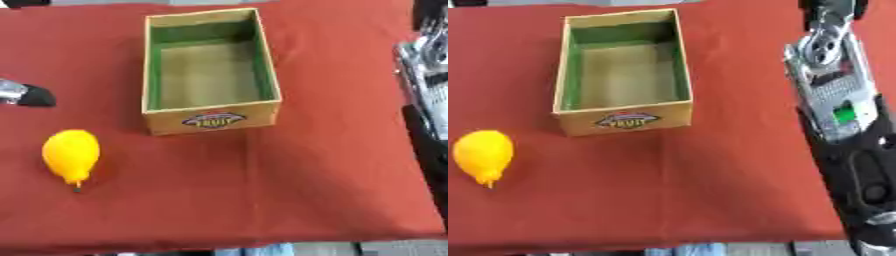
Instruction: Pick up objects on the table and place them in the box.
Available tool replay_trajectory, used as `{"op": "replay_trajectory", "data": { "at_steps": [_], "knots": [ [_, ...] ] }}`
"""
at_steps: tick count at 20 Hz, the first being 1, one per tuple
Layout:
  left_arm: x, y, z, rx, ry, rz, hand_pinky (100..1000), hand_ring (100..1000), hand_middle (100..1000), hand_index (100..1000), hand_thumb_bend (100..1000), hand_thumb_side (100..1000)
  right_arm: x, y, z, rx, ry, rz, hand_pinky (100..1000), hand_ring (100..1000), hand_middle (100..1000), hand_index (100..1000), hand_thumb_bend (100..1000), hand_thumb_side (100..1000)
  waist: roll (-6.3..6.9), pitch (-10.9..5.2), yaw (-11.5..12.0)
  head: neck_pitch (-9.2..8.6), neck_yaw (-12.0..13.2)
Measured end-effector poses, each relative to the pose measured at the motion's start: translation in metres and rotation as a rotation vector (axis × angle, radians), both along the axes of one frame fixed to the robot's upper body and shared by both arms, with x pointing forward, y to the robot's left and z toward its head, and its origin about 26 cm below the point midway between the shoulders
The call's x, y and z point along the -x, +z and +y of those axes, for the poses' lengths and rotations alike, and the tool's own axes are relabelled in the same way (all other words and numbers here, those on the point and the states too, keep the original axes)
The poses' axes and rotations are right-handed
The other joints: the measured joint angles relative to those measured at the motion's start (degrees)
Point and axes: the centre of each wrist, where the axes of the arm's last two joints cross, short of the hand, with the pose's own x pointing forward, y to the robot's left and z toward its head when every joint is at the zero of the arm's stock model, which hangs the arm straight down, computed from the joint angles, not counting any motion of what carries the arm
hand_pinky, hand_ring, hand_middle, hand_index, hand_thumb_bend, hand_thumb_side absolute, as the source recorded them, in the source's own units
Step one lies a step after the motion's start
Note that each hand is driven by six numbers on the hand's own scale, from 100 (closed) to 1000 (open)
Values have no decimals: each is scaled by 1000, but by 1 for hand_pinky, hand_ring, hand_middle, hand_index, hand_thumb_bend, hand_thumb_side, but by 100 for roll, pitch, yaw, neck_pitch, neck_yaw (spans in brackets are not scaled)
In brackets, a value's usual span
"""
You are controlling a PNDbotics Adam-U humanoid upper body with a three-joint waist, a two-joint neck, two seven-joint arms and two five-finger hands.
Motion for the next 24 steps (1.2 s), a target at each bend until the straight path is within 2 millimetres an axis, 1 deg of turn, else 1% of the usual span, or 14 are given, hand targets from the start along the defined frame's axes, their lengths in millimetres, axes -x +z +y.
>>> {"op": "replay_trajectory", "data": {
  "at_steps": [1, 3, 4, 5, 6, 9, 10, 18, 21, 22, 24],
  "knots": [
    [-3, -7, 2, -18, 0, 37, 719, 816, 844, 1000, 941, 609, 0, 0, 0, 0, 0, 1, 834, 787, 690, 876, 100, 1000, 0, 0, -1, -27, 7],
    [-8, -19, 6, -52, -2, 119, 726, 823, 852, 1000, 969, 608, 0, 0, 0, 0, 1, 1, 834, 787, 689, 876, 100, 1000, -3, 1, 1, -53, 29],
    [-10, -23, 7, -65, -3, 157, 729, 827, 856, 1000, 997, 605, 0, 0, 0, 0, 1, 2, 834, 787, 689, 876, 100, 1000, -3, 2, 3, -76, 32],
    [-12, -26, 9, -75, -2, 190, 730, 828, 858, 1000, 1000, 602, 0, 0, 0, 0, 2, 2, 834, 787, 689, 876, 100, 1000, -3, 2, 5, -87, 34],
    [-14, -28, 11, -83, 0, 220, 730, 830, 862, 1000, 1000, 594, 0, 1, 1, 0, 2, 1, 834, 787, 689, 875, 100, 1000, -3, 3, 6, -93, 38],
    [-17, -33, 15, -107, 9, 292, 731, 832, 868, 1000, 958, 579, 0, 1, 1, 1, 3, 0, 834, 787, 689, 875, 100, 1000, -6, 7, 8, -132, 59],
    [-17, -35, 15, -114, 8, 311, 734, 835, 868, 1000, 922, 572, 0, 1, 1, 1, 3, 1, 834, 787, 689, 875, 100, 1000, -6, 9, 9, -133, 63],
    [-28, -58, 16, -185, 12, 439, 729, 832, 862, 1000, 963, 569, 0, 2, 2, 6, 8, 5, 834, 787, 688, 874, 100, 1000, 10, 46, 13, -137, 106],
    [-33, -59, 16, -212, 38, 434, 714, 821, 852, 1000, 932, 555, 0, 2, 3, 7, 10, 7, 834, 787, 688, 874, 100, 1000, 11, 60, 15, -140, 122],
    [-34, -59, 16, -219, 48, 427, 707, 814, 843, 1000, 906, 544, 0, 2, 3, 8, 11, 8, 834, 787, 687, 874, 100, 1000, 10, 68, 15, -143, 127],
    [-38, -60, 13, -222, 57, 417, 700, 808, 837, 1000, 907, 552, 0, 2, 3, 8, 11, 9, 834, 786, 687, 873, 100, 1000, 8, 74, 13, -154, 132]
  ]
}}
